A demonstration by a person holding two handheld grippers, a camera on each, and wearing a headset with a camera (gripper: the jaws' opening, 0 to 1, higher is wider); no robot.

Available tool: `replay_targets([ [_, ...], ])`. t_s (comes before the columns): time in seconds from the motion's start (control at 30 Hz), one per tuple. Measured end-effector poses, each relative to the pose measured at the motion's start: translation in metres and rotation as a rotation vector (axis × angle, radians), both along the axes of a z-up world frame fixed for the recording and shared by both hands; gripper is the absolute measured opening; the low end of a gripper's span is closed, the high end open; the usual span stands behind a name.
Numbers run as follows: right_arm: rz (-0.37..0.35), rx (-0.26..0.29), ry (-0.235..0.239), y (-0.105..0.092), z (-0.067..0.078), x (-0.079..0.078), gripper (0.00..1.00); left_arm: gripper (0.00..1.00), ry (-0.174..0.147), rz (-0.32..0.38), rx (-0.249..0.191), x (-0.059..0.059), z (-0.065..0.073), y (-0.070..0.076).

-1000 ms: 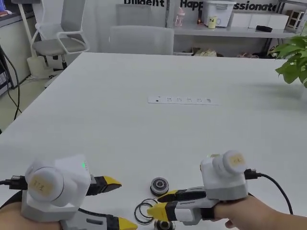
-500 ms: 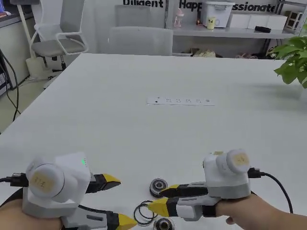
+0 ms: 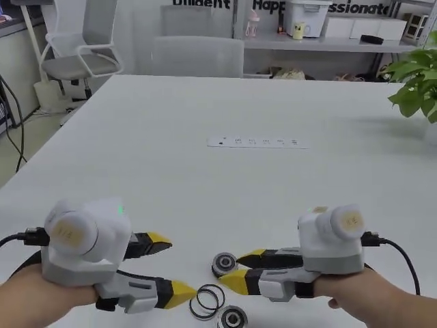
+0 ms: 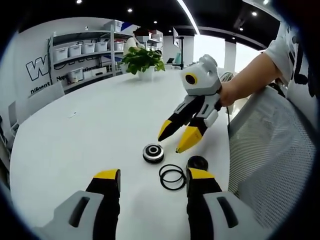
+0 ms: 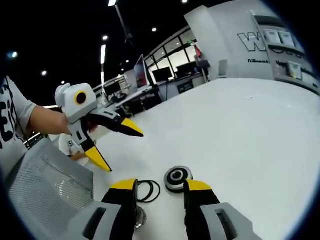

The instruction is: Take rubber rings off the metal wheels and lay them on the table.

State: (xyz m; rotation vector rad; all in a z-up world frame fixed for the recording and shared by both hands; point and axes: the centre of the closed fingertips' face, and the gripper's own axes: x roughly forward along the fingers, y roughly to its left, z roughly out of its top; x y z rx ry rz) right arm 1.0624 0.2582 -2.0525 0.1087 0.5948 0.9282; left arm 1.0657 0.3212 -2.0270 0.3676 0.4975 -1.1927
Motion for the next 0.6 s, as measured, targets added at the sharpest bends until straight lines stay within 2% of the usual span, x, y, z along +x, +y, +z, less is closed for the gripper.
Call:
replay_targets([
  [0.17, -0.012, -0.031, -0.023, -0.009, -0.004, 0.005, 0.34, 0.49, 0.010, 0.013, -0.008, 0.007, 0.000, -0.003],
  [0.6, 0.012, -0.102, -0.079, -0.015, -0.014, 0.009, 0.29, 0.46, 0.031, 0.009, -0.011, 0.013, -0.006, -0.018],
])
